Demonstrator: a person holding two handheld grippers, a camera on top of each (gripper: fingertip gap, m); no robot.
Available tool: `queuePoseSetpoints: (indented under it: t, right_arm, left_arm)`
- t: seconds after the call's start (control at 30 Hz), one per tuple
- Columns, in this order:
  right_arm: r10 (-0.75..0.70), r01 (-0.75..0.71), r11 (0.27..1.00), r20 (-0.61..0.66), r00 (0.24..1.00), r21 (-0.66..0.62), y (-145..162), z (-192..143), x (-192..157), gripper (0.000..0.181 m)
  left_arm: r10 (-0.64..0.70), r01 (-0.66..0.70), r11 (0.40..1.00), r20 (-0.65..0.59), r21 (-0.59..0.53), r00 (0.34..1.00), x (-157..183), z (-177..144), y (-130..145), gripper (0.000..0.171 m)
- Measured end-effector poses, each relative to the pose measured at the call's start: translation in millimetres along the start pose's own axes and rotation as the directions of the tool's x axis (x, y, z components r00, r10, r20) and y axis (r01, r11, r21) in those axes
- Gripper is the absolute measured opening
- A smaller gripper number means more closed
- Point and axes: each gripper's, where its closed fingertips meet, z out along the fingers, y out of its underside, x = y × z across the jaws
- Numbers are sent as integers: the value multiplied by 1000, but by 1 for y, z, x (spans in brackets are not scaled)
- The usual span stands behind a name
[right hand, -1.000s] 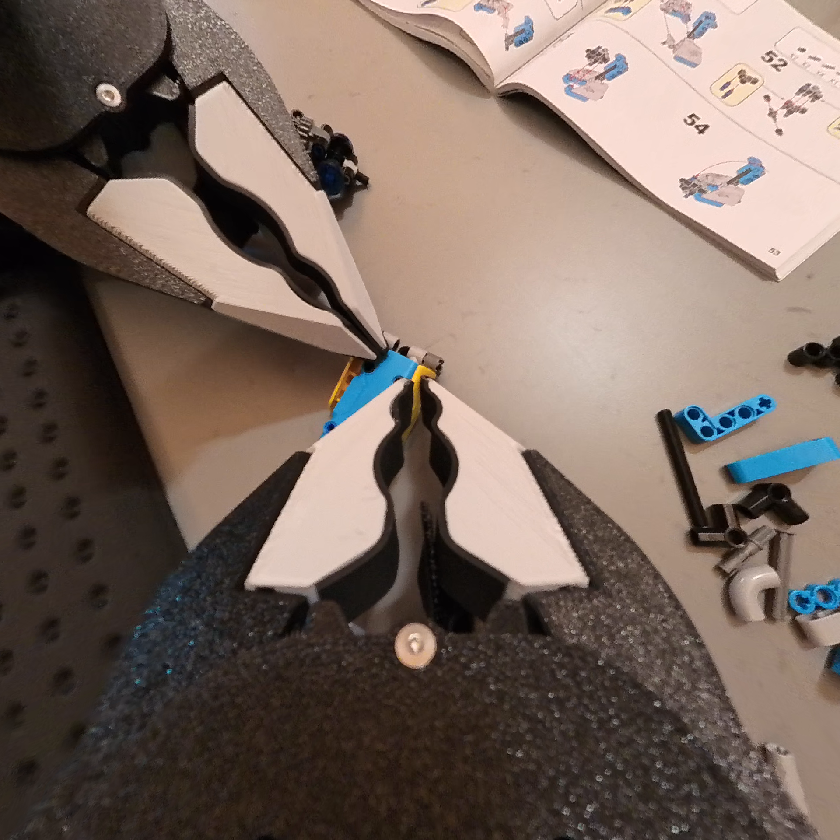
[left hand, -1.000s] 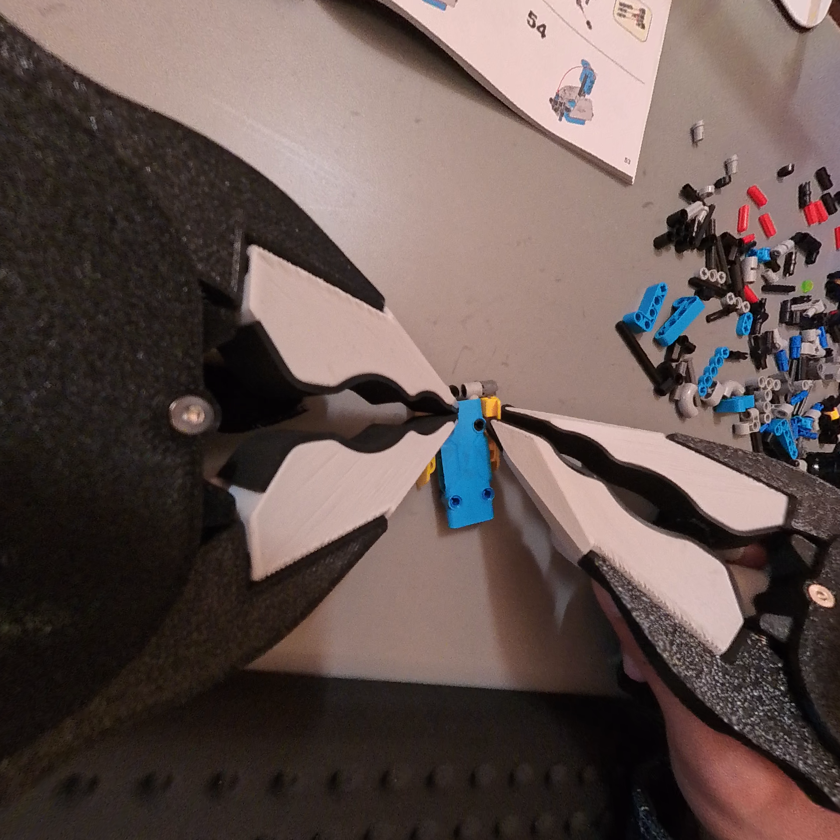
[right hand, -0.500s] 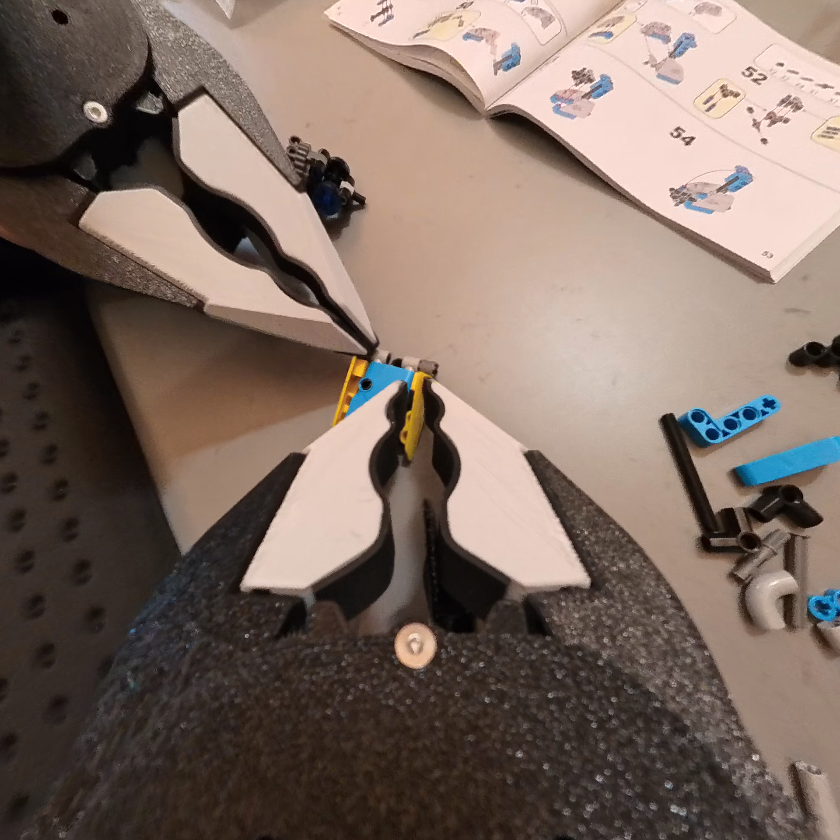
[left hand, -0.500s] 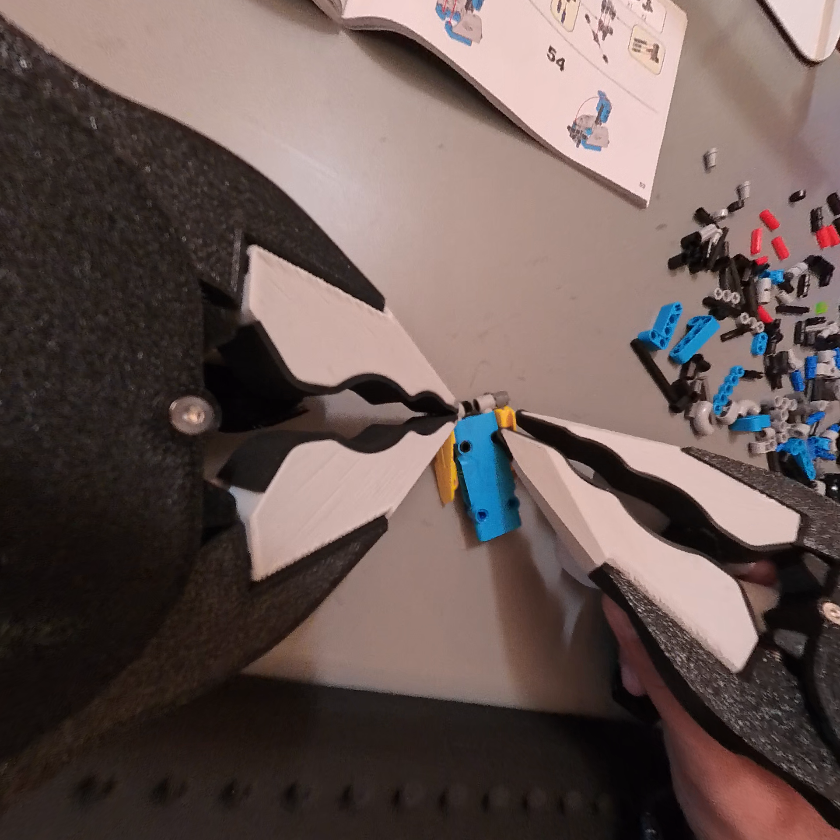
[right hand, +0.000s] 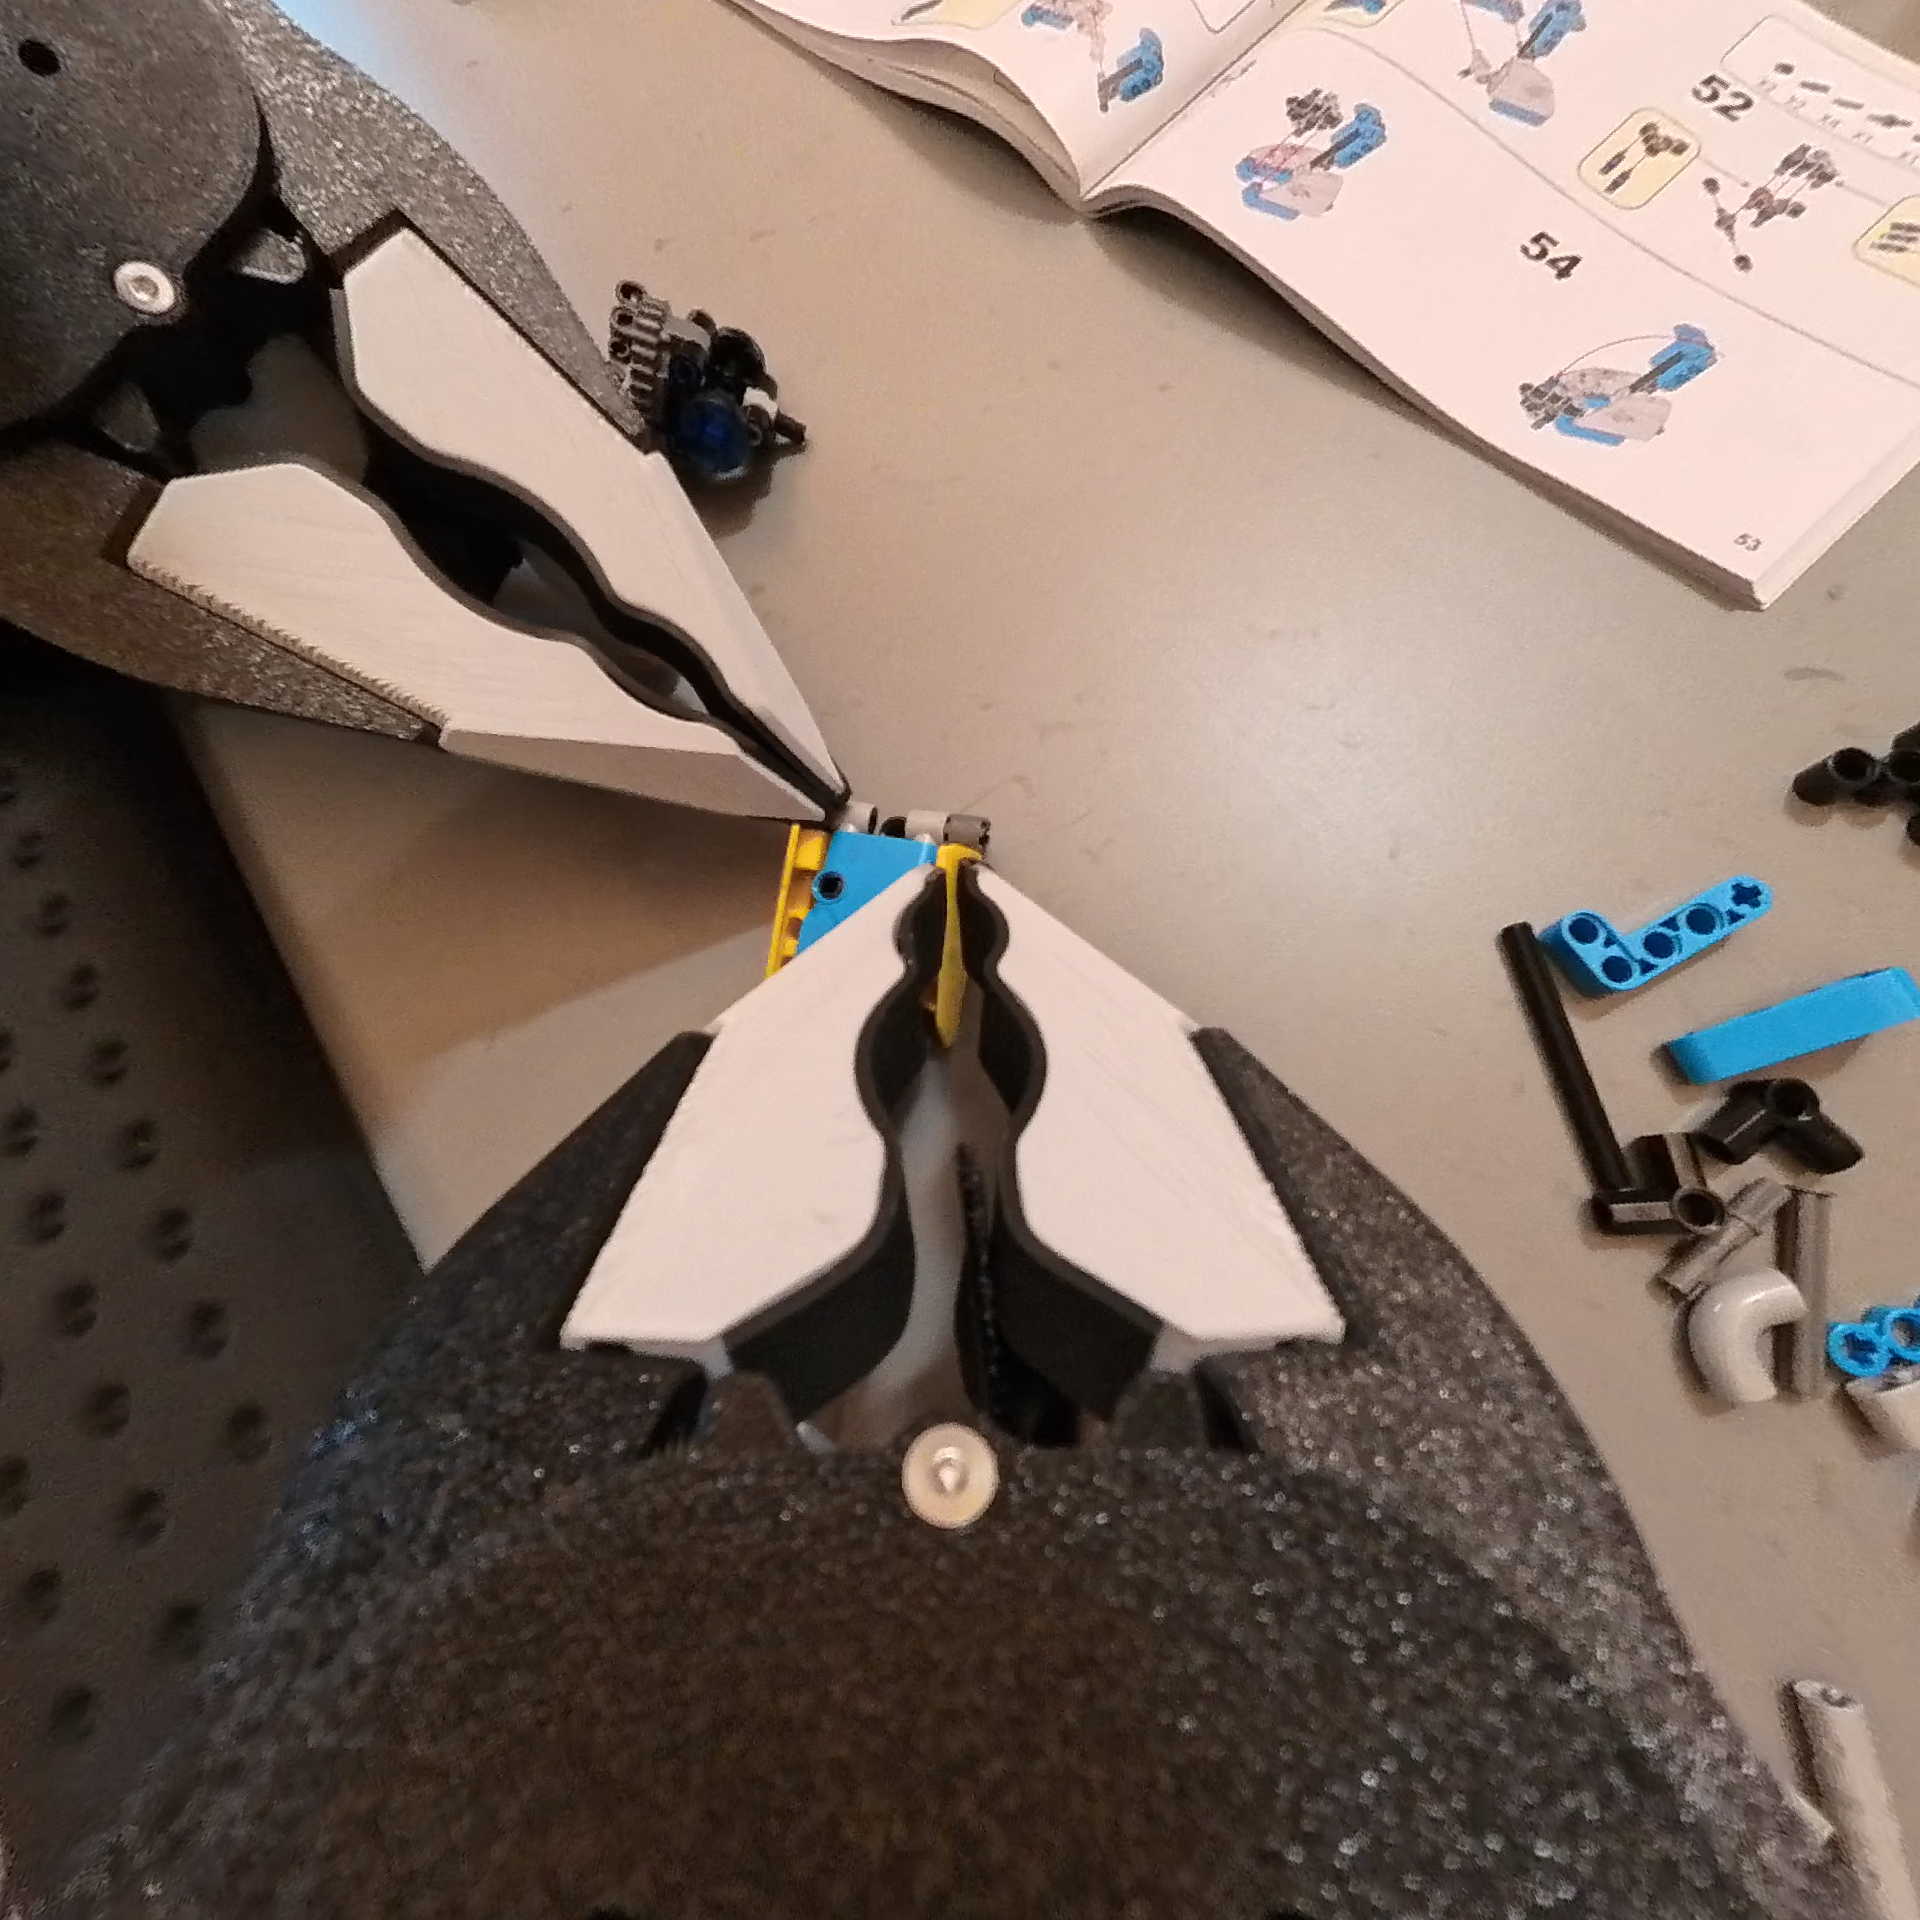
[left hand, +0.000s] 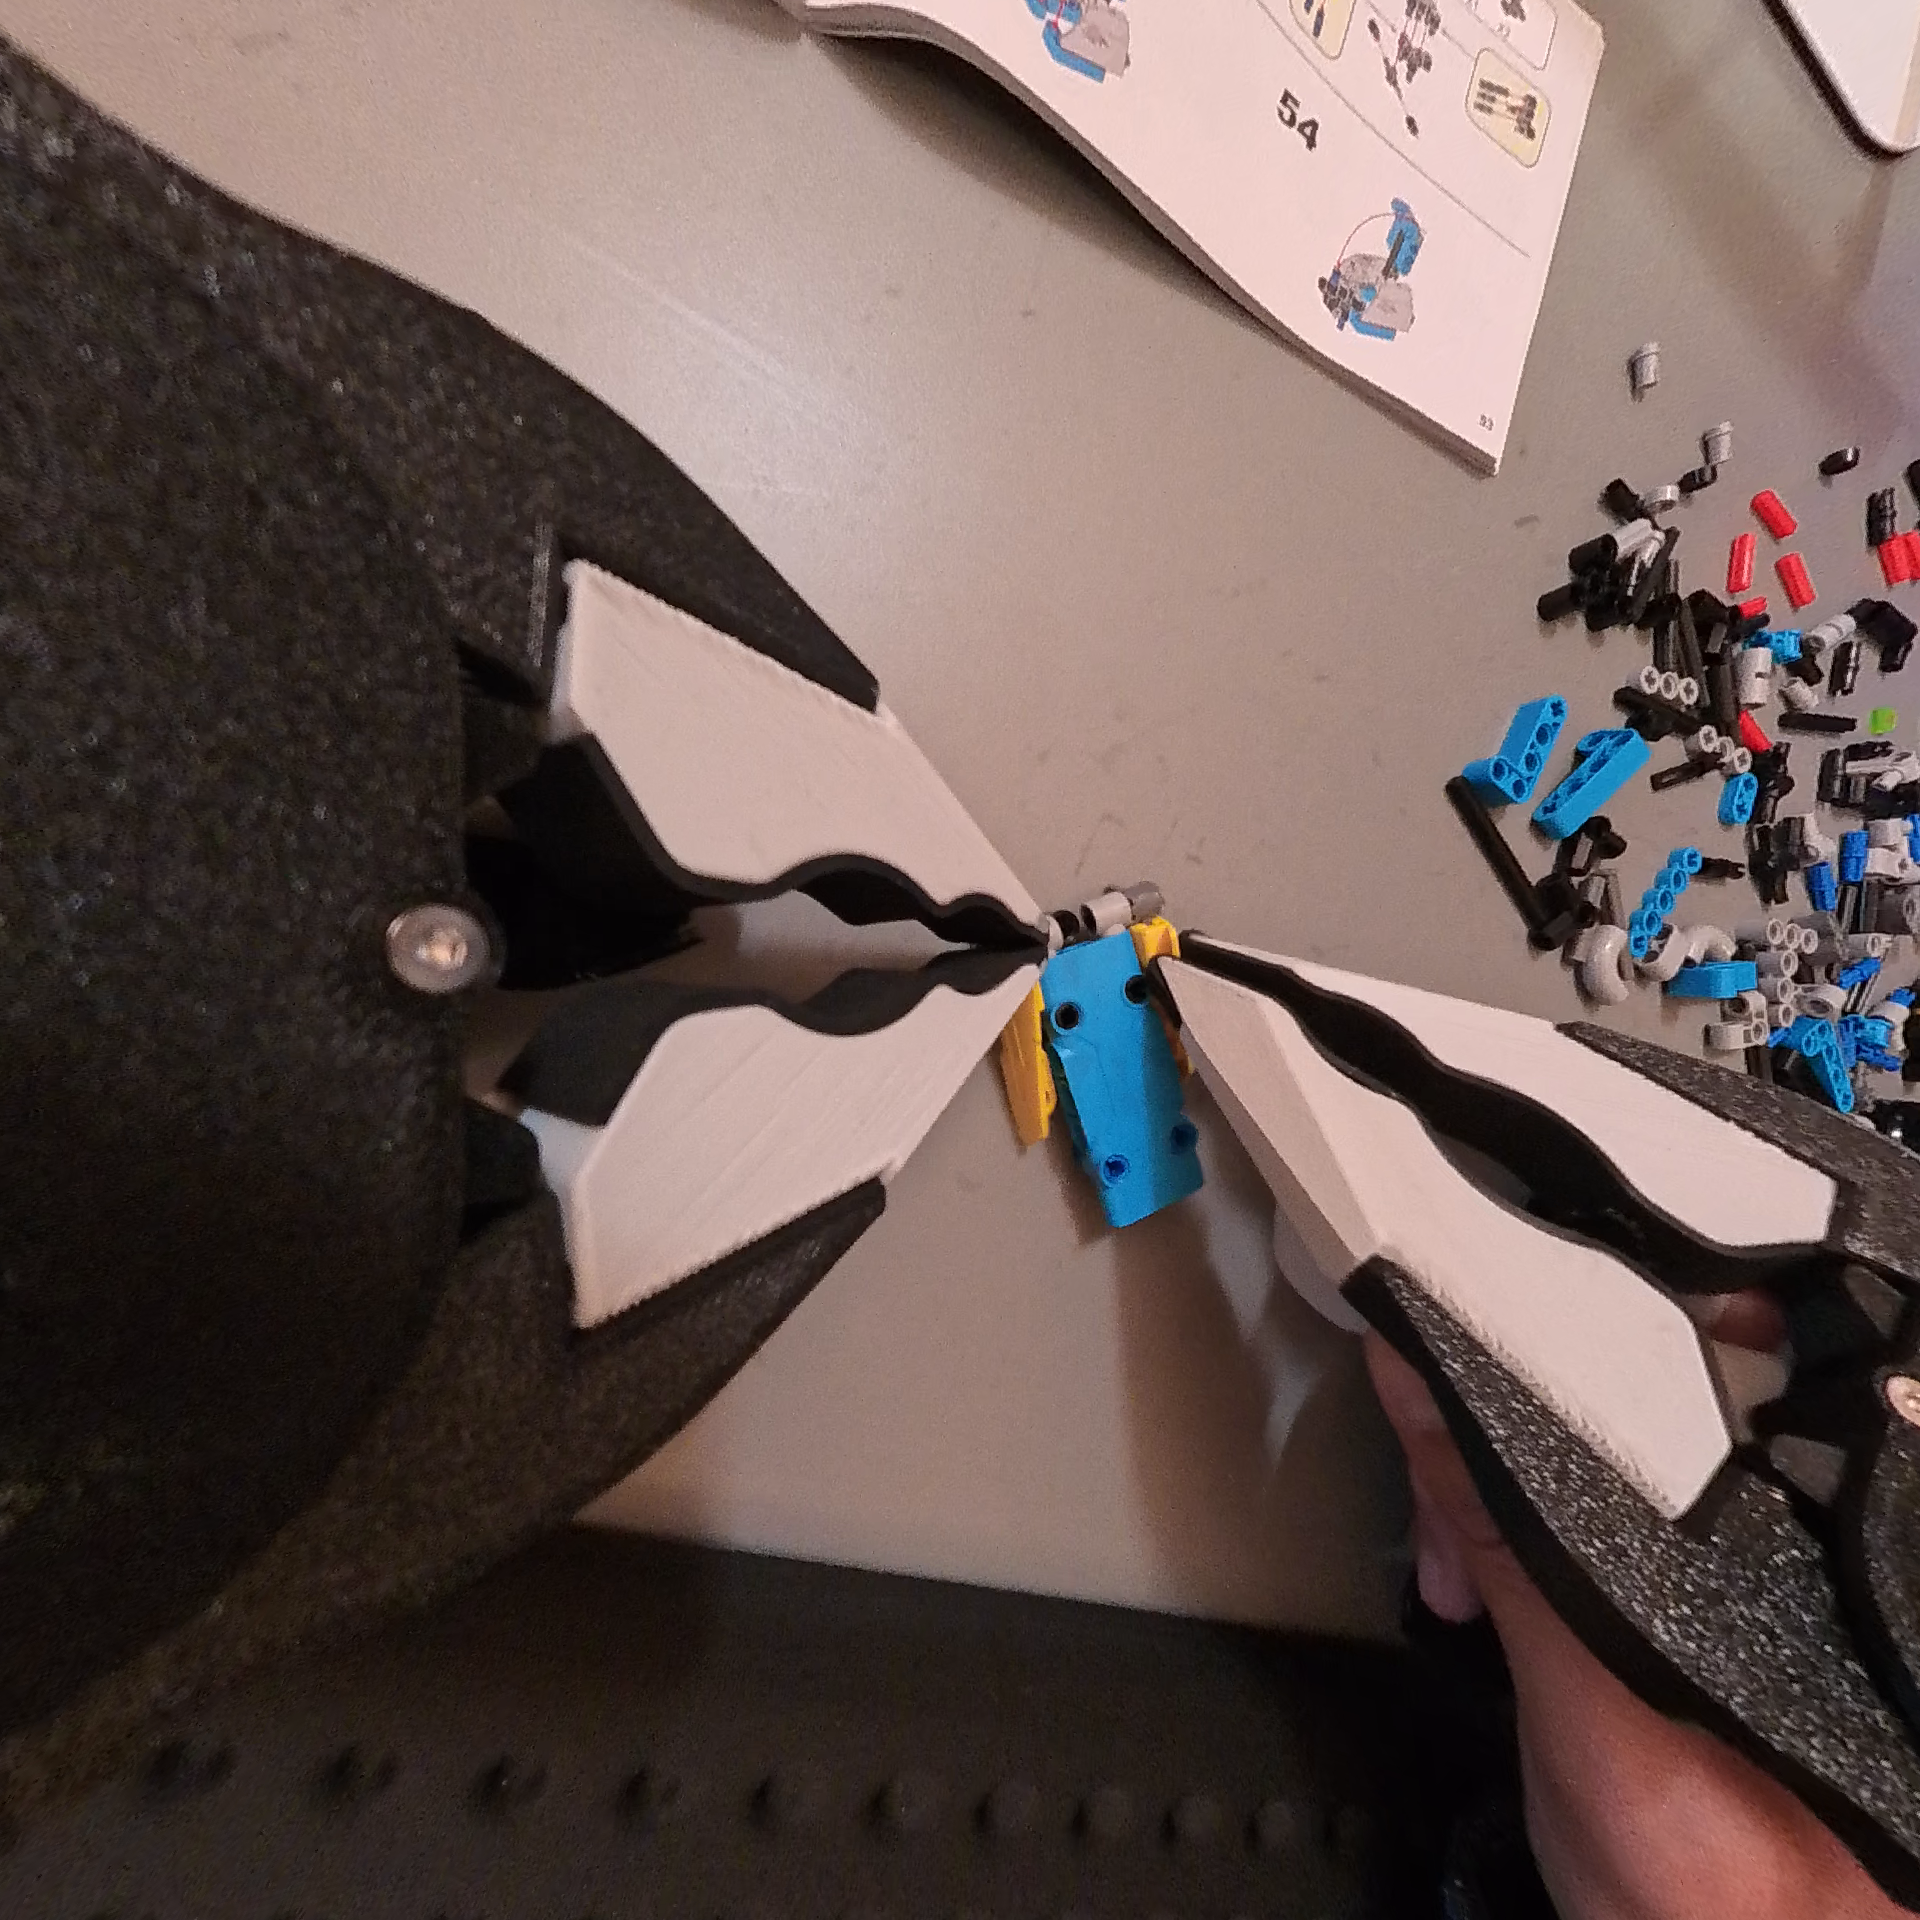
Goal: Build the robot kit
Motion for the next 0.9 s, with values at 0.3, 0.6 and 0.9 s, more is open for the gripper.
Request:
queuePoseSetpoints:
  t: [0.3,0.6,0.9]
  right_arm:
    - [19,-19,1000,-4,1000,-17,1,-17,-13,45]
    - [-110,62,954,-151,982,-293,34,-11,-25,29]
    - [300,-386,912,418,858,138,-26,-30,-40,24]
  left_arm:
    - [-104,93,981,60,171,993,-27,-31,-26,0]
    - [-134,116,977,93,178,987,-40,-36,-24,0]
    - [-204,138,932,170,336,964,-67,-69,-44,0]
